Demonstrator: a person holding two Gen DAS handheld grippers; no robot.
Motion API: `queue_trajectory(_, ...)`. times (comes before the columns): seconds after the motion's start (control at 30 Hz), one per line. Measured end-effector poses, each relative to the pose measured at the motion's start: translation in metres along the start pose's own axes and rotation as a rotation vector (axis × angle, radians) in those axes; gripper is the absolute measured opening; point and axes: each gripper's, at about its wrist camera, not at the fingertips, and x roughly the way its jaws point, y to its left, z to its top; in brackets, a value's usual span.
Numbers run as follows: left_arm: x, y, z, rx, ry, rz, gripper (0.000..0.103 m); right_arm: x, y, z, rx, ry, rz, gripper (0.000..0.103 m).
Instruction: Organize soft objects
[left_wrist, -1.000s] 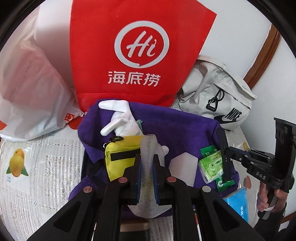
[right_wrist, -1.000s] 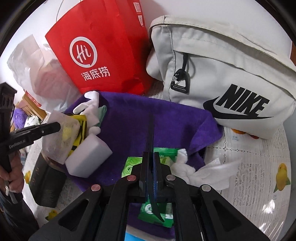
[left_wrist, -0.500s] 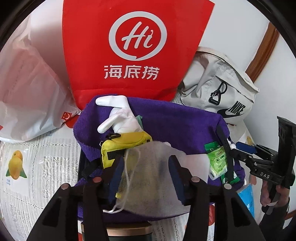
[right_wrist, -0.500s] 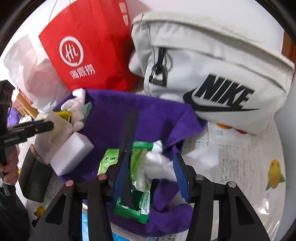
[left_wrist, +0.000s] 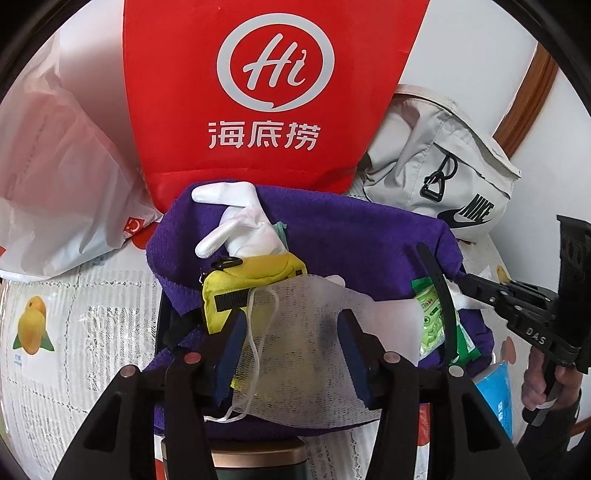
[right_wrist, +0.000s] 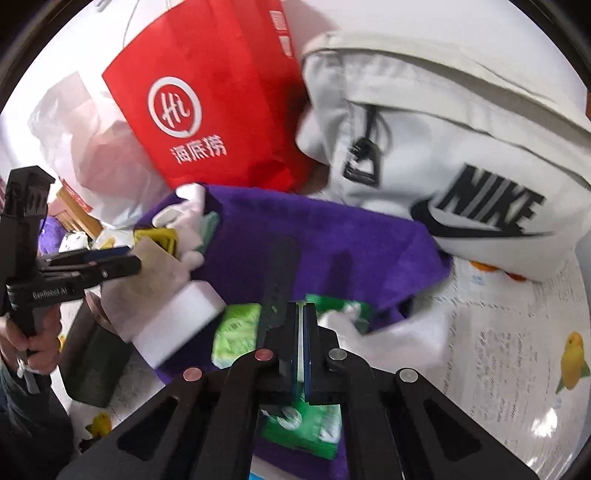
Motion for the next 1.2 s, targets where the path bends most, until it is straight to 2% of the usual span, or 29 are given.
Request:
queue_trajectory(0.1, -0.003, -0.001, -0.001, 0.004, -0.004, 0.001, 0.049, 0.003, 0.004, 0.003, -0.016, 0.016, -0.043, 0.004)
queue_trajectory(0.2, -0.006, -0.002, -0.002, 0.011, -0.005, 0.006, 0.058, -0.011, -0.001, -0.003, -0.007, 0.005, -0.056, 0.008)
queue_trajectory(0.3, -0.008, -0.003, -0.003, 0.014, -0.012, 0.010, 0.059, -0.024, -0.009, -0.015, 0.007, -0.004, -0.104, 0.023)
queue_trajectory(0.37, -0.007, -0.004, -0.004, 0.013, -0.006, 0.008, 0.060, -0.033, -0.014, -0.022, 0.010, -0.019, -0.150, 0.042)
queue_trajectory(0.43, -0.007, -0.005, -0.006, 0.017, -0.004, 0.011, 0.060, -0.041, -0.022, -0.028, 0.026, -0.042, -0.192, 0.049)
queue_trajectory(0.57, -0.005, -0.007, -0.007, 0.014, 0.003, 0.015, 0.060, -0.041, -0.041, -0.032, 0.075, -0.041, -0.207, 0.050)
queue_trajectory(0.7, -0.005, -0.007, -0.007, 0.020, 0.004, 0.020, 0.060, -0.024, -0.053, -0.031, 0.104, -0.021, -0.193, 0.048)
queue_trajectory(0.73, -0.005, -0.007, -0.007, 0.020, 0.004, 0.021, 0.060, -0.021, -0.052, -0.031, 0.103, -0.019, -0.186, 0.039)
queue_trajectory(0.77, -0.004, -0.006, -0.007, 0.018, 0.005, 0.022, 0.060, -0.019, -0.051, -0.031, 0.097, -0.019, -0.177, 0.017)
queue_trajectory(0.8, -0.004, -0.006, -0.007, 0.016, 0.006, 0.024, 0.060, -0.019, -0.049, -0.030, 0.089, -0.023, -0.158, 0.006)
queue_trajectory(1.0, -0.003, -0.004, -0.009, 0.011, 0.008, 0.021, 0.060, -0.028, -0.030, -0.019, 0.037, -0.088, -0.095, 0.003)
queue_trajectory(1.2, -0.007, -0.005, -0.011, 0.008, 0.004, 0.020, 0.060, -0.003, -0.027, 0.011, 0.009, -0.090, -0.110, 0.003)
